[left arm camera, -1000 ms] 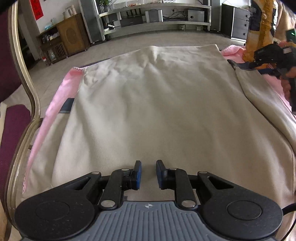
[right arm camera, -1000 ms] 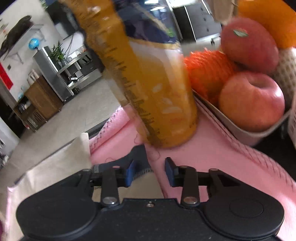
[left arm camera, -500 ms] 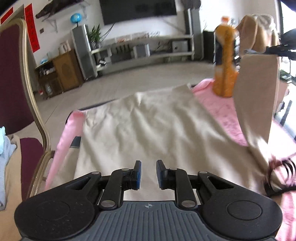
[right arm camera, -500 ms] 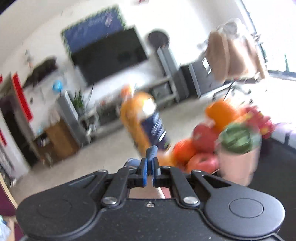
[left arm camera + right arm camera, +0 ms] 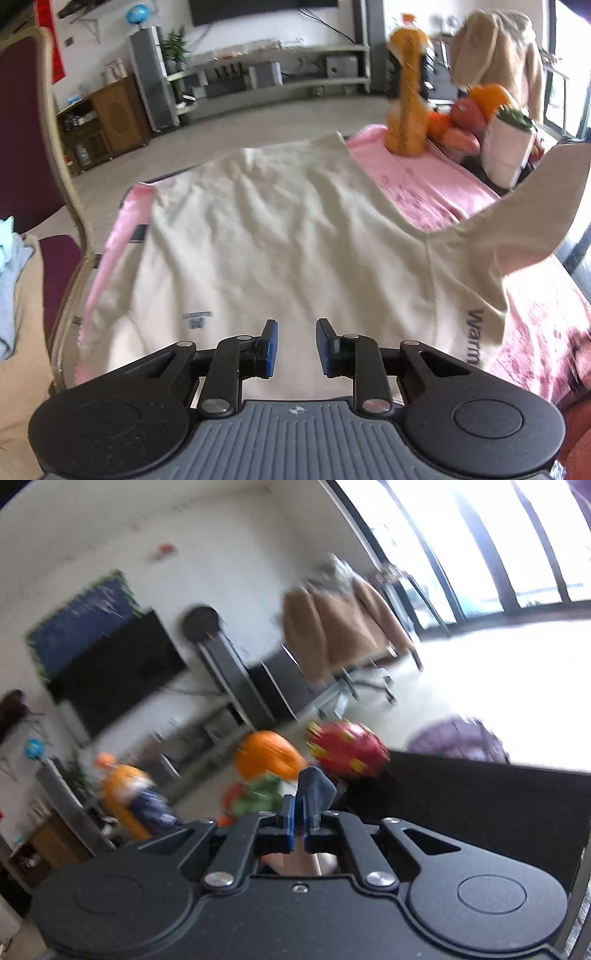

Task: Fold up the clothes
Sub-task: 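Release the hem with the right gripper and lift it away from the flattened sweatshirt, then grasp the raised sleeve cuff with the right gripper and lay it across the body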

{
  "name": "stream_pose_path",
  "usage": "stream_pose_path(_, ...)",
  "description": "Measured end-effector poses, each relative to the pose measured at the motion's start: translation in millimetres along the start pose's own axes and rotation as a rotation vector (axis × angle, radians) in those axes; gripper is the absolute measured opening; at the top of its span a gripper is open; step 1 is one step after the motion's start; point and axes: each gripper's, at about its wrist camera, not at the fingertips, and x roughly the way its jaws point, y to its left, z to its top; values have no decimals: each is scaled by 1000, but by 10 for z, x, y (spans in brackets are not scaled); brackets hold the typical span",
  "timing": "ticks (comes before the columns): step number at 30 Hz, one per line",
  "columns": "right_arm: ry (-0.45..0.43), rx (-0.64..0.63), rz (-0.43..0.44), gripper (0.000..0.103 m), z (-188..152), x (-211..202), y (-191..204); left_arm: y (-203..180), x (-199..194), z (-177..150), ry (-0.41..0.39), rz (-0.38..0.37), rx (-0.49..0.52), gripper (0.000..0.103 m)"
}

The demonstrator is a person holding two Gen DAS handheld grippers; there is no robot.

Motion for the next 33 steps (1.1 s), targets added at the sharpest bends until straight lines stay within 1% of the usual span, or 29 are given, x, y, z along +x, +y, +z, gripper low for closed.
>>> stream_pose_path(4, 74, 48, 0, 4, 82, 482, -247, -265, 95, 24, 24, -22, 48, 24)
stream_pose_path(7, 81, 46, 15, 4, 46, 658, -382, -442, 176, -1, 40, -40, 93, 24)
stream_pose_path(9, 82, 46, 19, 4, 26, 763, -453, -533, 235, -36, 57, -65, 110, 24)
stream_pose_path(11, 103, 49, -12, 4, -34, 822, -495, -608, 316, -65, 83, -95, 116, 24)
stream_pose_path(13, 149, 40, -72, 5, -137, 941, -576, -673, 389, -93, 106, -120, 118, 25)
stream_pose_path(14, 173, 35, -102, 8, -189, 1002, -617, -699, 416, -107, 115, -128, 119, 25)
stream_pose_path(16, 220, 24, -162, 11, -293, 1123, -698, -727, 436, -140, 130, -146, 118, 25)
stream_pose_path(17, 227, 30, -166, 15, -269, 1090, -691, -728, 429, -150, 132, -152, 119, 25)
stream_pose_path(19, 238, 43, -168, 16, -212, 1010, -669, -703, 387, -153, 131, -165, 115, 25)
stream_pose_path(22, 276, 133, -74, 20, -58, 648, -526, -637, 298, -140, 124, -183, 103, 25)
stream_pose_path(24, 310, 204, -13, 27, 20, 386, -419, -593, 236, -132, 120, -200, 96, 27)
stream_pose_path(25, 336, 236, 19, 33, 15, 268, -364, -572, 197, -130, 120, -227, 94, 29)
stream_pose_path(26, 366, 252, 64, 37, -26, 160, -295, -553, 161, -129, 120, -252, 91, 32)
stream_pose_path(28, 417, 247, 133, 39, -173, 28, -182, -553, 122, -129, 116, -289, 79, 32)
stream_pose_path(29, 451, 235, 146, 39, -281, -5, -141, -583, 127, -136, 117, -296, 74, 30)
stream_pose_path(30, 486, 221, 145, 39, -383, 1, -117, -618, 137, -144, 119, -304, 71, 25)
stream_pose_path(31, 519, 204, 129, 39, -480, 39, -109, -678, 174, -160, 128, -318, 73, 24)
stream_pose_path(33, 581, 182, 60, 36, -615, 206, -171, -812, 281, -209, 156, -341, 81, 23)
